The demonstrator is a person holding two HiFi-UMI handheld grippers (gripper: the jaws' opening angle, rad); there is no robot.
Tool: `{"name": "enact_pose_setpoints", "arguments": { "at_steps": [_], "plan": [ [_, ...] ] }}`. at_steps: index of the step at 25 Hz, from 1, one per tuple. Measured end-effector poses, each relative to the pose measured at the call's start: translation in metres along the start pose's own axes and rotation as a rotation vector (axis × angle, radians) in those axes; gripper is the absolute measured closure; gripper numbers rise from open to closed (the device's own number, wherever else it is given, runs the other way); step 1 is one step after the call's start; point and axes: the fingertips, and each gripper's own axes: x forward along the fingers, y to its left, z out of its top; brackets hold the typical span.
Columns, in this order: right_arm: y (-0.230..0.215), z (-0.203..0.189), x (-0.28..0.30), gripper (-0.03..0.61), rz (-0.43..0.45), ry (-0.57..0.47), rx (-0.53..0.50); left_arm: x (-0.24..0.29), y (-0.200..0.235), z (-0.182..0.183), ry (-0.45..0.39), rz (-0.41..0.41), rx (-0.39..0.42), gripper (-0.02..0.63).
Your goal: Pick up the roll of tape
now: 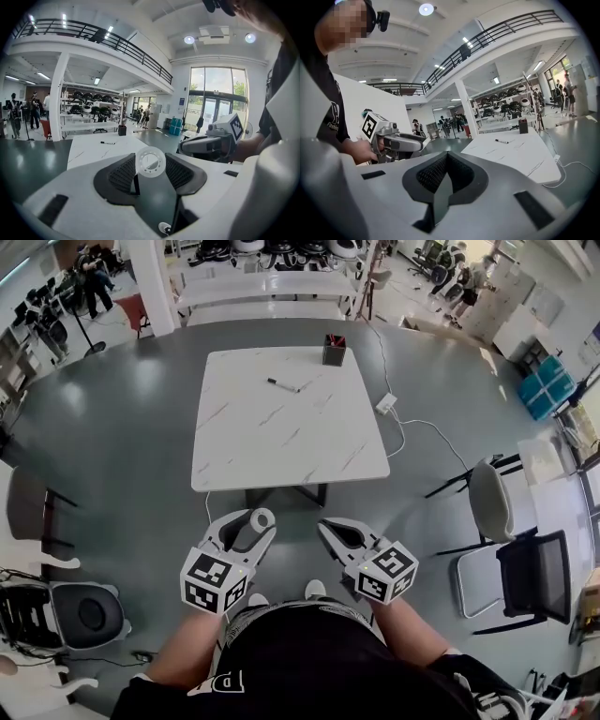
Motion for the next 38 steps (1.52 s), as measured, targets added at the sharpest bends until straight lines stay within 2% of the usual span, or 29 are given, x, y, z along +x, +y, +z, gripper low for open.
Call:
{"name": "enact_pose_setpoints", "arguments": {
  "at_steps": [9,38],
  "plan": [
    [0.014,-0.005,0.002,0.575,-0.017,0.005,-0.002,-0.011,0.003,-0.004,0.003,-0.014,0.01,0.403],
    [0.016,-0.005,0.01,0.575,-0.015,0.023,-0.034,-0.01,0.011,-0.004,0.001,-0.019,0.025,0.403]
  ]
}}
